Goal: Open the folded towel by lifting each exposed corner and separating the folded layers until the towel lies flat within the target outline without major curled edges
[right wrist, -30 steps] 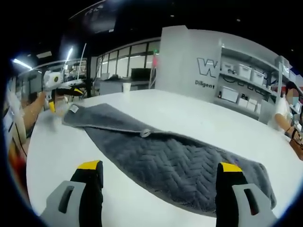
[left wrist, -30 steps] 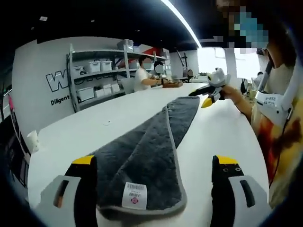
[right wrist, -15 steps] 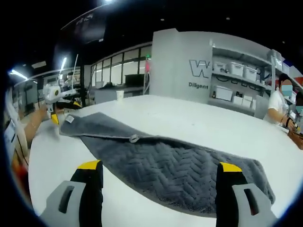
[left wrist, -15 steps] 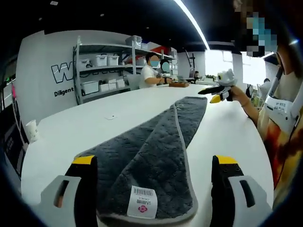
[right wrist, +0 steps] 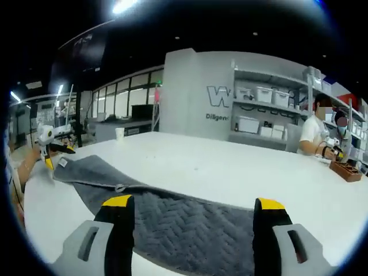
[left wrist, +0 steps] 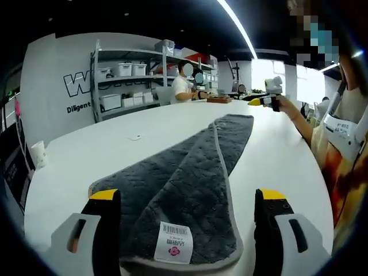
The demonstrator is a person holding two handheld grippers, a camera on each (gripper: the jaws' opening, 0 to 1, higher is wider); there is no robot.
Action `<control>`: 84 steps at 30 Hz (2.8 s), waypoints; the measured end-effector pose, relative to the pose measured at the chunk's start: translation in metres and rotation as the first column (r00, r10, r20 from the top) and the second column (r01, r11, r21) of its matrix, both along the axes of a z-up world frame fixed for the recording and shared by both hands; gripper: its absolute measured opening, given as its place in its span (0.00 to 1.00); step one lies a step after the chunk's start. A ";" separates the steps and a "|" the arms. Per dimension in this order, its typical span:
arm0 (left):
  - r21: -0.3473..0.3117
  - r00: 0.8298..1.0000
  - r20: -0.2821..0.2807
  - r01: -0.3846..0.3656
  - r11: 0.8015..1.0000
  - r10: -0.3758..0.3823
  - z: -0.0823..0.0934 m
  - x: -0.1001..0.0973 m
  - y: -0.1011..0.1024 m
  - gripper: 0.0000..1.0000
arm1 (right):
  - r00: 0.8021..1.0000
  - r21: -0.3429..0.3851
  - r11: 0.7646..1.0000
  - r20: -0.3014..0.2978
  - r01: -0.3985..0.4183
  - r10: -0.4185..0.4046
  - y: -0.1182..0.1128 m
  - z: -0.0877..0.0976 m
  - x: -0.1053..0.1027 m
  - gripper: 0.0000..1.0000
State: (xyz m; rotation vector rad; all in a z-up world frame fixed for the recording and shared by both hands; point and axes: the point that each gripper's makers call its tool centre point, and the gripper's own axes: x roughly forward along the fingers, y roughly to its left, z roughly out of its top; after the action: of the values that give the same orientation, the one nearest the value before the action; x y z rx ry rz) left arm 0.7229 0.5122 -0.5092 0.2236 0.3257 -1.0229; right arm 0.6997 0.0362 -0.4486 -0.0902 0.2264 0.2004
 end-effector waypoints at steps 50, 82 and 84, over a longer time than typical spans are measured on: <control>-0.035 1.000 -0.014 -0.023 0.999 0.022 -0.003 0.003 0.004 0.93 | 0.938 -0.085 0.981 -0.290 0.173 -0.191 -0.125 -0.099 0.060 0.02; -0.057 1.000 -0.016 -0.028 0.998 0.027 0.001 0.003 0.004 0.92 | 0.970 -0.222 0.968 -0.235 -0.115 0.061 -0.048 -0.055 0.012 0.00; -0.057 0.999 -0.019 -0.028 0.998 0.027 0.000 0.003 0.004 0.91 | 0.959 -0.230 0.961 -0.268 -0.152 0.087 -0.042 -0.065 0.006 0.00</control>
State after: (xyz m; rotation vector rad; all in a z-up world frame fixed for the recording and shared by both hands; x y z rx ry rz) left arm 0.7264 0.5163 -0.5095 0.1578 0.3146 -1.0058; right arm 0.7061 -0.0055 -0.5134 -0.3298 0.5051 0.3054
